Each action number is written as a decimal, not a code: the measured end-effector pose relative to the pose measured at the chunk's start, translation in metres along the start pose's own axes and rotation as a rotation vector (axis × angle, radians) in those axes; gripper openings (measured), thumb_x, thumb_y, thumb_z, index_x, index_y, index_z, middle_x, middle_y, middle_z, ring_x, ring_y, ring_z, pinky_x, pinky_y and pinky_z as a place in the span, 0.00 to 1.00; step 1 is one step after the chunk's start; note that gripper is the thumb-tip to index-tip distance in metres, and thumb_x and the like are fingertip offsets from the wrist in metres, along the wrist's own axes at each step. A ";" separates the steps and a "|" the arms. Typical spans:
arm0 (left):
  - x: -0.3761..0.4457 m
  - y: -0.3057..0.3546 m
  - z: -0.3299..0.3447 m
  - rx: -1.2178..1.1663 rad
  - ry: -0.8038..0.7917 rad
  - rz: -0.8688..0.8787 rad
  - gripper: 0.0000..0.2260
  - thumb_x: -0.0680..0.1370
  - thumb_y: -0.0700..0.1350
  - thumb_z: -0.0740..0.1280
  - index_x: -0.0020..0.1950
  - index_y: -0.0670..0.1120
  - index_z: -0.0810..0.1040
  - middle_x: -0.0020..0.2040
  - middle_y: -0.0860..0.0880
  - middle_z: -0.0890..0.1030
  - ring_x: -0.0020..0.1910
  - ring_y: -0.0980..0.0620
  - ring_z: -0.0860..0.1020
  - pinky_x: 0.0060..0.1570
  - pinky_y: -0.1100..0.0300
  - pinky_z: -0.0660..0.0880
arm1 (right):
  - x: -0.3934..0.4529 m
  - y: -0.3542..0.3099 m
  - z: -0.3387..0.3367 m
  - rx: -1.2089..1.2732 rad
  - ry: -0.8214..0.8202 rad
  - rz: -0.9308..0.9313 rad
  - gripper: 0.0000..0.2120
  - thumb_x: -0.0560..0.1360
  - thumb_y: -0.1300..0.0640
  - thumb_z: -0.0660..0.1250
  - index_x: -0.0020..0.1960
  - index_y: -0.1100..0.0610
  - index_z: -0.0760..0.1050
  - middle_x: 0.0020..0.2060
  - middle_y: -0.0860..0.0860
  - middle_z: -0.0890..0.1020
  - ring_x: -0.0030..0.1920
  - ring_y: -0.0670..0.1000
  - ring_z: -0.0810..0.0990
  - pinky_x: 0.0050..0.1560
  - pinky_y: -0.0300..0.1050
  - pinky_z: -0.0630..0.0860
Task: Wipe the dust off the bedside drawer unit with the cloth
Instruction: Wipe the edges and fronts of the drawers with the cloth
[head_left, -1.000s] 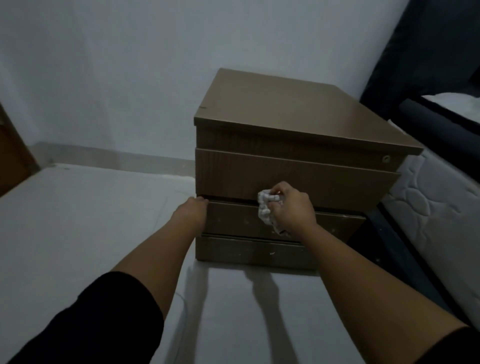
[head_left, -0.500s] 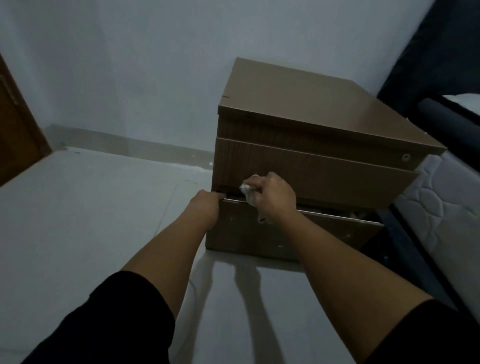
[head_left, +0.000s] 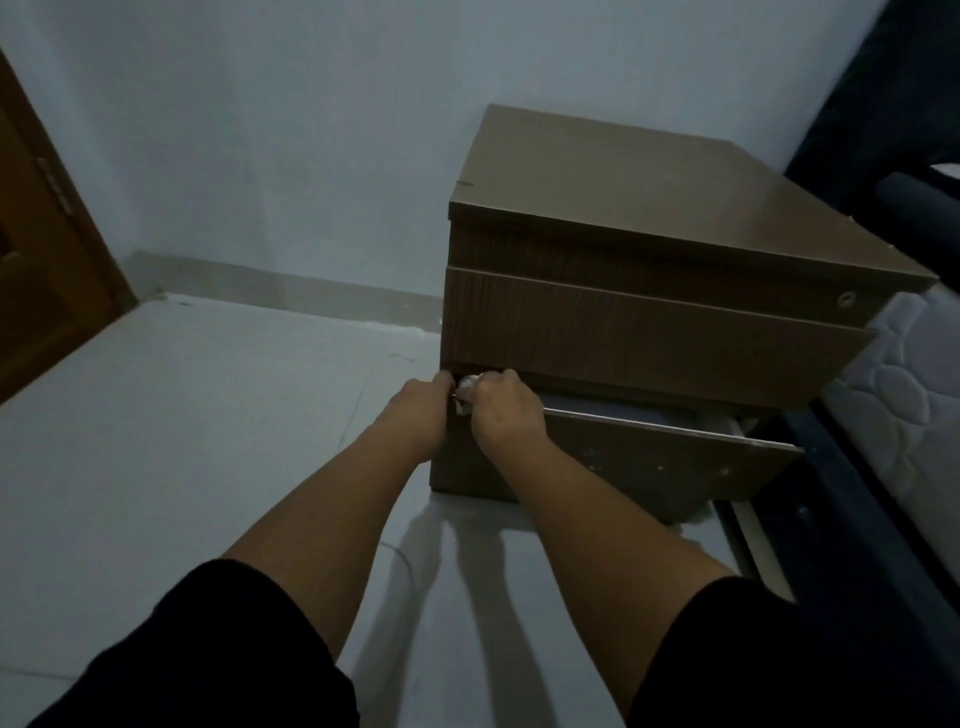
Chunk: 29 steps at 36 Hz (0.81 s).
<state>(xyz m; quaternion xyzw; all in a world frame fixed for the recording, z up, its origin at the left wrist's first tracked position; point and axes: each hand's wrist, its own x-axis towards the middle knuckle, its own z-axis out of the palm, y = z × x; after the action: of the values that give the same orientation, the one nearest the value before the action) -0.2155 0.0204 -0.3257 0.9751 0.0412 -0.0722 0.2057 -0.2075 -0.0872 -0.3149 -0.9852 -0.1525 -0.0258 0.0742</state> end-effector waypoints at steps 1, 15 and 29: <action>0.000 0.002 0.002 0.017 0.008 0.003 0.20 0.78 0.40 0.63 0.70 0.47 0.66 0.58 0.41 0.78 0.54 0.43 0.79 0.53 0.53 0.78 | -0.001 0.003 0.000 0.004 0.004 0.004 0.15 0.78 0.61 0.58 0.64 0.58 0.72 0.57 0.57 0.75 0.57 0.55 0.72 0.49 0.46 0.70; -0.003 0.064 0.034 0.292 -0.092 0.300 0.31 0.78 0.33 0.59 0.78 0.50 0.54 0.79 0.49 0.55 0.78 0.48 0.54 0.74 0.50 0.59 | -0.046 0.112 -0.004 -0.020 0.042 0.104 0.21 0.77 0.63 0.59 0.68 0.49 0.69 0.67 0.53 0.71 0.62 0.55 0.69 0.58 0.48 0.71; -0.018 0.151 0.066 0.527 -0.098 0.400 0.27 0.79 0.37 0.60 0.77 0.43 0.56 0.76 0.44 0.61 0.75 0.46 0.60 0.70 0.51 0.66 | -0.093 0.229 -0.021 0.043 0.053 0.413 0.21 0.77 0.62 0.60 0.68 0.47 0.69 0.68 0.55 0.68 0.64 0.56 0.70 0.64 0.50 0.69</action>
<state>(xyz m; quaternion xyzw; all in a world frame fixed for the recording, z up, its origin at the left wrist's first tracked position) -0.2248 -0.1448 -0.3226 0.9789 -0.1809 -0.0854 -0.0419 -0.2271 -0.3338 -0.3323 -0.9927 0.0542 -0.0327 0.1027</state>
